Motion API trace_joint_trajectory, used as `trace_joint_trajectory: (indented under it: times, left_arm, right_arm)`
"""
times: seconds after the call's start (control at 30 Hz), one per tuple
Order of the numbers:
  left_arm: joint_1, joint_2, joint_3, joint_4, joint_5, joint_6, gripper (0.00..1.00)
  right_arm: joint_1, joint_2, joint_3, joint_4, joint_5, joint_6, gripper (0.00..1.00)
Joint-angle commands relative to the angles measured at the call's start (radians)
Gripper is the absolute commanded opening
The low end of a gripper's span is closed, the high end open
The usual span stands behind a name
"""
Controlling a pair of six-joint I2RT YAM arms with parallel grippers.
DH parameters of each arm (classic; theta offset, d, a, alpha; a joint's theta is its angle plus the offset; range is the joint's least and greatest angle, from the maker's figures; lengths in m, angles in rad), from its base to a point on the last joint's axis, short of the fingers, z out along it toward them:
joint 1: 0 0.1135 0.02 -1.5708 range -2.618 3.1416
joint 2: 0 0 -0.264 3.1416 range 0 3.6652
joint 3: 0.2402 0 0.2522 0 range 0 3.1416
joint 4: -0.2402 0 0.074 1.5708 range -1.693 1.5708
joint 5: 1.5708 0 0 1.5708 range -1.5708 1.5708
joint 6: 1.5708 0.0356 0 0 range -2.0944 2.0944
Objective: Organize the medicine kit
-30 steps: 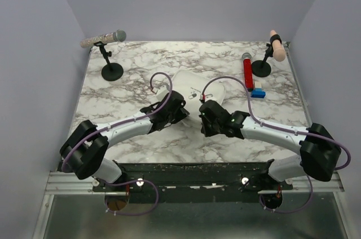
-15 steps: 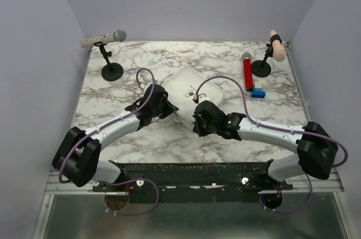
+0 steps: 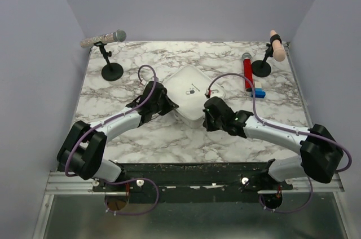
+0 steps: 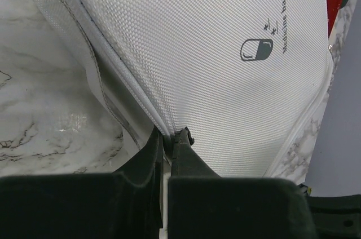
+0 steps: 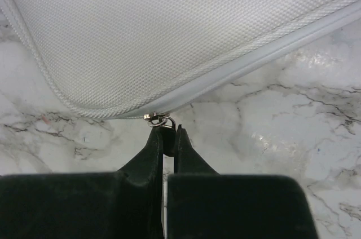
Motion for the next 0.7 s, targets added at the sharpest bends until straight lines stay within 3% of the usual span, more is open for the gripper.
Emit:
trace_joint_trajectory:
  times: [0.0, 0.33, 0.67]
  left_arm:
    - [0.082, 0.044, -0.040, -0.187, -0.347, 0.213, 0.00]
    - [0.093, 0.040, -0.025, -0.221, -0.424, 0.249, 0.00]
    - [0.177, 0.061, 0.023, -0.245, -0.401, 0.293, 0.00]
  right_arm:
    - [-0.131, -0.050, -0.053, -0.179, 0.046, 0.007, 0.01]
    - [-0.300, 0.013, -0.015, -0.119, -0.037, -0.012, 0.01]
    - [-0.425, 0.010, 0.002, -0.079, -0.039, -0.038, 0.01]
